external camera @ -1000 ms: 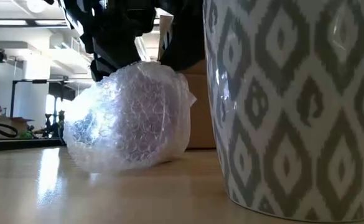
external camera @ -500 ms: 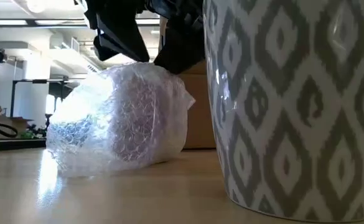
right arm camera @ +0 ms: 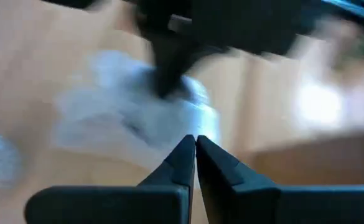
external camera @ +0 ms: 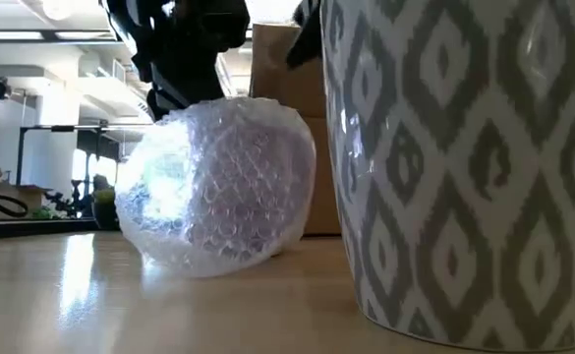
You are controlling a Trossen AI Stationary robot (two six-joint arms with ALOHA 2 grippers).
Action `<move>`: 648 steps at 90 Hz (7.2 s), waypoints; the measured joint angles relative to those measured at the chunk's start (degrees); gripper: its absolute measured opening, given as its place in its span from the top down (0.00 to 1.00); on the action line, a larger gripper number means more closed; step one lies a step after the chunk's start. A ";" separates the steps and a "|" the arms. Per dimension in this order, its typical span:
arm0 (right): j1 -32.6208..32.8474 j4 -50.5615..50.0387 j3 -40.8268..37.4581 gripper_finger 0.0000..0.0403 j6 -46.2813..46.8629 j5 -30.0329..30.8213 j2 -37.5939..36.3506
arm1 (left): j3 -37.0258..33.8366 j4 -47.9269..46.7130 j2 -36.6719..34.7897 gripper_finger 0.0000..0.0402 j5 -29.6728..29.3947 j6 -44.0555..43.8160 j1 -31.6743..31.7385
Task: Wrap mug
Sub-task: Wrap the purple mug with the left bubble wrap
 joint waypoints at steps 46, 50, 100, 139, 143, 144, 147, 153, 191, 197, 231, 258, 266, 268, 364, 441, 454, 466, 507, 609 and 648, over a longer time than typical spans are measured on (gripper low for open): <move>-3.03 23.34 -13.47 0.99 5.90 -9.95 3.65 | -0.12 0.66 -0.08 1.00 0.47 1.12 0.00; -3.05 24.69 -13.56 0.99 5.76 -9.94 3.40 | -0.12 0.65 -0.08 1.00 0.47 1.12 0.00; -1.23 31.24 -13.15 0.99 7.29 -14.51 7.73 | -0.15 1.45 -0.08 1.00 0.50 1.11 0.00; 0.03 31.65 -13.21 0.99 7.23 -14.53 8.00 | 4.60 -1.79 -2.17 1.00 -7.23 5.62 0.02; 0.07 31.61 -13.21 0.99 7.23 -14.68 8.00 | 4.53 -1.41 -1.96 1.00 -7.29 5.59 0.21; 0.08 31.62 -13.21 0.99 7.24 -14.71 8.00 | 4.48 -1.37 -1.91 1.00 -7.28 5.58 0.25; 0.10 31.63 -13.21 0.99 7.23 -14.78 8.02 | 4.22 -1.52 -1.67 1.00 -7.24 5.47 0.31; 0.14 31.61 -13.21 0.99 7.20 -14.93 8.02 | 3.52 -1.82 -0.75 1.00 -7.12 5.21 0.31; 0.08 22.35 -11.20 0.99 3.83 -11.47 1.94 | 1.23 0.16 3.33 1.00 -3.24 3.11 0.39; -0.20 18.53 -10.30 0.99 2.97 -7.36 0.21 | 1.23 0.21 3.50 1.00 -3.12 3.04 0.39; -2.94 14.24 -16.38 0.99 6.33 -3.27 1.44 | 1.10 0.81 3.57 1.00 -2.62 3.00 0.39; -0.53 22.43 -14.18 0.99 4.64 -6.52 2.43 | 1.03 1.60 3.61 1.00 -2.51 3.46 0.39; -0.39 22.61 -12.63 0.99 3.73 -6.67 2.36 | 1.01 1.69 3.61 1.00 -2.48 3.53 0.38; -0.39 22.89 -12.49 0.99 3.71 -7.00 2.36 | 1.01 1.73 3.61 1.00 -2.44 3.58 0.37; 1.10 28.82 -12.51 0.99 4.87 -11.03 7.32 | 4.52 -1.31 -5.11 1.00 5.58 5.17 -1.14; 1.87 21.76 -6.95 0.99 5.29 -11.05 7.08 | 4.66 0.37 8.82 1.00 5.02 2.04 1.80; 1.86 22.89 -6.85 0.99 5.55 -10.99 8.50 | 4.53 0.36 8.68 1.00 5.11 1.91 1.81; 1.74 22.60 -6.90 0.99 5.59 -10.98 8.55 | 4.51 -0.33 7.27 1.00 6.39 1.95 1.78; 1.36 21.34 -7.29 0.99 5.79 -11.12 8.92 | 4.44 -6.46 -3.84 1.00 6.93 1.70 -0.10; 1.10 21.66 -7.44 0.99 5.68 -10.38 9.05 | 1.36 0.34 -1.02 1.00 -2.22 5.84 -4.19; 1.17 22.02 -7.44 0.99 5.66 -11.02 9.07 | 1.38 4.11 -1.39 1.00 -3.64 6.92 -3.76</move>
